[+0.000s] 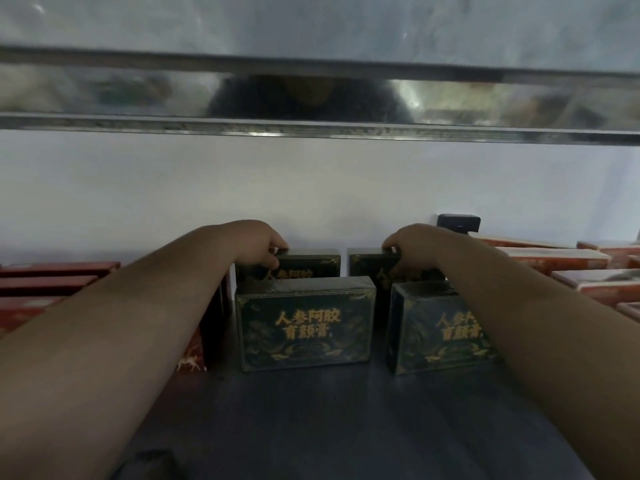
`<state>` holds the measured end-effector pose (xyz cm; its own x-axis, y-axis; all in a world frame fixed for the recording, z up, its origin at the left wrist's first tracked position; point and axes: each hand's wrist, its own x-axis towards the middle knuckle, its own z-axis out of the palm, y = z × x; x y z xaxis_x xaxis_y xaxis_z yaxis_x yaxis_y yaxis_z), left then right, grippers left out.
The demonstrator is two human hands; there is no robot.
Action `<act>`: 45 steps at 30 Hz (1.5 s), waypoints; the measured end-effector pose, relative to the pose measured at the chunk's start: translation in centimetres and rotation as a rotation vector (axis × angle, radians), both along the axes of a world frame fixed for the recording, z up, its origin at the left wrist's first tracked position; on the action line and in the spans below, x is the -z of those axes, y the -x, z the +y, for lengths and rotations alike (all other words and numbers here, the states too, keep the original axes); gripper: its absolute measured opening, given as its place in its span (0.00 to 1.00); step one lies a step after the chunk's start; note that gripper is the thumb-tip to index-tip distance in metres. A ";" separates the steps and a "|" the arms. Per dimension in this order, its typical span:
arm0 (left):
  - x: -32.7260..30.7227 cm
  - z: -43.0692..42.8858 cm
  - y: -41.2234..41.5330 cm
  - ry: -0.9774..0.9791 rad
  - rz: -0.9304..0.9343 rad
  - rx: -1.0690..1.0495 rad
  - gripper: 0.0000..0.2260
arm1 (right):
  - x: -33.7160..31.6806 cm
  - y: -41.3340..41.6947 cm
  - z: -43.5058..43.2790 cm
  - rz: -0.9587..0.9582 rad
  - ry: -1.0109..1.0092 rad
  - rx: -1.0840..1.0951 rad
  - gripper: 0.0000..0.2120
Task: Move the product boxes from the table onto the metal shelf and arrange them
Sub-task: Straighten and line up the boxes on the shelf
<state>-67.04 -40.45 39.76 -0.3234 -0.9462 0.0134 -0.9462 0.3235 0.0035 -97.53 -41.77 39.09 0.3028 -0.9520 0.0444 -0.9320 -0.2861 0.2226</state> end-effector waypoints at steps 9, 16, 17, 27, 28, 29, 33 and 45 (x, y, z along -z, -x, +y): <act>0.1 0.4 0.2 0.003 -0.017 -0.003 0.19 | 0.0 0.1 0.0 0.011 -0.013 -0.020 0.19; 0.5 0.5 0.5 0.003 0.050 -0.064 0.25 | -0.1 0.2 0.8 -0.090 -0.047 0.026 0.32; 0.3 0.8 0.6 0.011 0.124 -0.071 0.29 | -0.2 0.2 1.3 -0.131 -0.043 0.030 0.36; 2.7 11.1 6.5 0.253 0.329 0.045 0.20 | 1.6 0.6 10.3 -0.415 0.206 -0.157 0.23; 3.5 11.7 7.3 0.264 0.266 0.023 0.21 | 2.1 0.8 10.7 -0.422 0.220 -0.152 0.25; 4.3 12.1 7.9 0.298 0.210 0.001 0.23 | 2.7 1.0 11.0 -0.426 0.228 -0.148 0.26; 8.0 12.3 8.8 0.501 0.133 -0.057 0.29 | 4.1 1.5 11.7 -0.398 0.192 -0.189 0.33; 11.2 12.2 6.3 0.732 0.128 -0.067 0.32 | 5.7 1.3 11.6 -0.287 0.339 -0.204 0.34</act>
